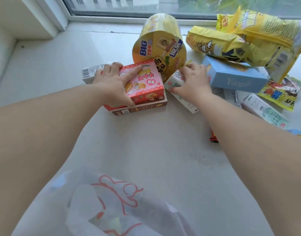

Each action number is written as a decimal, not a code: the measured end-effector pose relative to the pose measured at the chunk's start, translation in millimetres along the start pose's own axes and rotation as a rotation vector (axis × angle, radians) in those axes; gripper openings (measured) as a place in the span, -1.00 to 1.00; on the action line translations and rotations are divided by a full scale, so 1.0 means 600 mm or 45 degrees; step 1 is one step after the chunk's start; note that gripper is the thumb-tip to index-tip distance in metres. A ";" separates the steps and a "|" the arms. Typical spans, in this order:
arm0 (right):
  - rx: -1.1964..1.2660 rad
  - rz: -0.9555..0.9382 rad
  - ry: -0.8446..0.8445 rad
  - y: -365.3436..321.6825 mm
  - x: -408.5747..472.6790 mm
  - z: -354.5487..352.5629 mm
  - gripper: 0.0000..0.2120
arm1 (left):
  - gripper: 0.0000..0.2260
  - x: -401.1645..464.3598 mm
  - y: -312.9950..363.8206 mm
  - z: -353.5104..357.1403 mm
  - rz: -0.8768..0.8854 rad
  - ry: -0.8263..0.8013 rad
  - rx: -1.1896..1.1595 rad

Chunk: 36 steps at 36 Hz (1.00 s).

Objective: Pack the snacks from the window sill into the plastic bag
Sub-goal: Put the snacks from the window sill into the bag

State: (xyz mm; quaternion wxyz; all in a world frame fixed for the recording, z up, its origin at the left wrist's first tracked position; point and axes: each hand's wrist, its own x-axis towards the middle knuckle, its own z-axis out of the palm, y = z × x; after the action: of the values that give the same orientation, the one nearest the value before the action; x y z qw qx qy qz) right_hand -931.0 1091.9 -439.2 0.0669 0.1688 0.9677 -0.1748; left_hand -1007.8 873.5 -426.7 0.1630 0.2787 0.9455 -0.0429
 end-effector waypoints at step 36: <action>-0.218 -0.146 -0.353 0.022 0.025 0.002 -0.10 | -0.04 0.006 -0.001 0.008 0.003 0.009 -0.018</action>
State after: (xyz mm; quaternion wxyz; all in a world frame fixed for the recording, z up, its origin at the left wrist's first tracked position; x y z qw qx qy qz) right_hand -940.4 1107.5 -447.4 0.2037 0.0814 0.9686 -0.1168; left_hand -1009.4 873.7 -432.3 0.1618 0.2790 0.9459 -0.0351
